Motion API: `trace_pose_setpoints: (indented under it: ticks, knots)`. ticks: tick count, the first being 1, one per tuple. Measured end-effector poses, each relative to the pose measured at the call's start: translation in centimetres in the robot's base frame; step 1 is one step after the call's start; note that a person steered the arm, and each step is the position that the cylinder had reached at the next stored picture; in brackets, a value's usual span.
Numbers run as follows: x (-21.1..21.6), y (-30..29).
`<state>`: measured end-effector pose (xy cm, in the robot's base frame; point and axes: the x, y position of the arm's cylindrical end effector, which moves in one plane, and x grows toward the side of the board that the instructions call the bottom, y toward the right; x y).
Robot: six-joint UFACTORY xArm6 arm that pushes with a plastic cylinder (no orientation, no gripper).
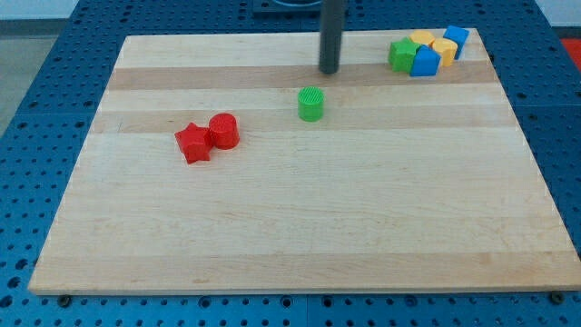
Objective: Move the green circle below the blue triangle
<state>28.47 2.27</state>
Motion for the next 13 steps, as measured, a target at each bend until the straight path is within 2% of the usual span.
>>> trace_pose_setpoints:
  ticks: [2,3,5,7,9,11,13]
  knots:
    - [4.2,-7.3]
    - [6.1,-7.3]
    - [7.6,-4.1]
    - [8.3,1.5]
    - [12.3,4.8]
    - [12.5,11.4]
    - [9.8,13.0]
